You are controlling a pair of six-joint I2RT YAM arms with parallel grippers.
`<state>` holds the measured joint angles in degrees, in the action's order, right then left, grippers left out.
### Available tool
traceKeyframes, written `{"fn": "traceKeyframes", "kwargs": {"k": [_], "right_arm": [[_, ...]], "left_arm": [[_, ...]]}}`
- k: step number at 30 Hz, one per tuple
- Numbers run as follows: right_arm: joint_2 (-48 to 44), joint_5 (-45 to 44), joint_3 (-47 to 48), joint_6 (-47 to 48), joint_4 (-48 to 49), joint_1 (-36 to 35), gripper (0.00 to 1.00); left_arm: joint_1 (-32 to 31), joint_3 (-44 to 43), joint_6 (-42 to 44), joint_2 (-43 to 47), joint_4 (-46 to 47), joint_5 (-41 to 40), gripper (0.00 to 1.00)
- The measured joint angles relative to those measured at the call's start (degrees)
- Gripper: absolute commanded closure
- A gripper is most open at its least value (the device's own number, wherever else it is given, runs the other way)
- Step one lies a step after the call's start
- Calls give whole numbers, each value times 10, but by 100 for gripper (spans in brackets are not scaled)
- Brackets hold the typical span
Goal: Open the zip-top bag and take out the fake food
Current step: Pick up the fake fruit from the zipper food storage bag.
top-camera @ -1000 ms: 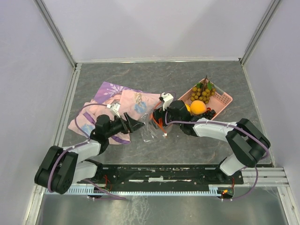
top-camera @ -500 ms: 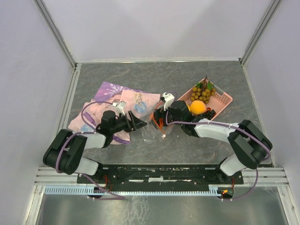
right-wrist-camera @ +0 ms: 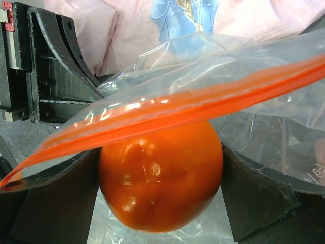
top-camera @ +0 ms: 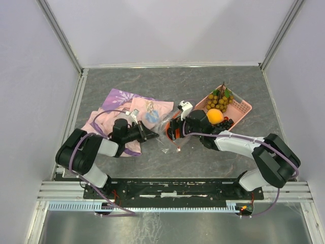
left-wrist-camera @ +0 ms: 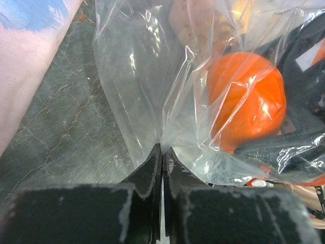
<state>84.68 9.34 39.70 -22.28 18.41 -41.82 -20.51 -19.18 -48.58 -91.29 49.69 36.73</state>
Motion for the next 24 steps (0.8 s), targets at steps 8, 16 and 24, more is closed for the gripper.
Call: {"fn": "traceKeyframes", "kwargs": {"k": [8, 16, 24], "right_arm": [[-52, 1, -7, 0, -12, 9, 59], [-65, -6, -7, -22, -11, 14, 60], [-59, -28, -17, -74, -3, 15, 60]], "left_arm": [[-2, -2, 28, 88, -94, -38, 97], [-15, -31, 82, 150, -204, -69, 97], [-19, -35, 96, 166, -247, -94, 97]]}}
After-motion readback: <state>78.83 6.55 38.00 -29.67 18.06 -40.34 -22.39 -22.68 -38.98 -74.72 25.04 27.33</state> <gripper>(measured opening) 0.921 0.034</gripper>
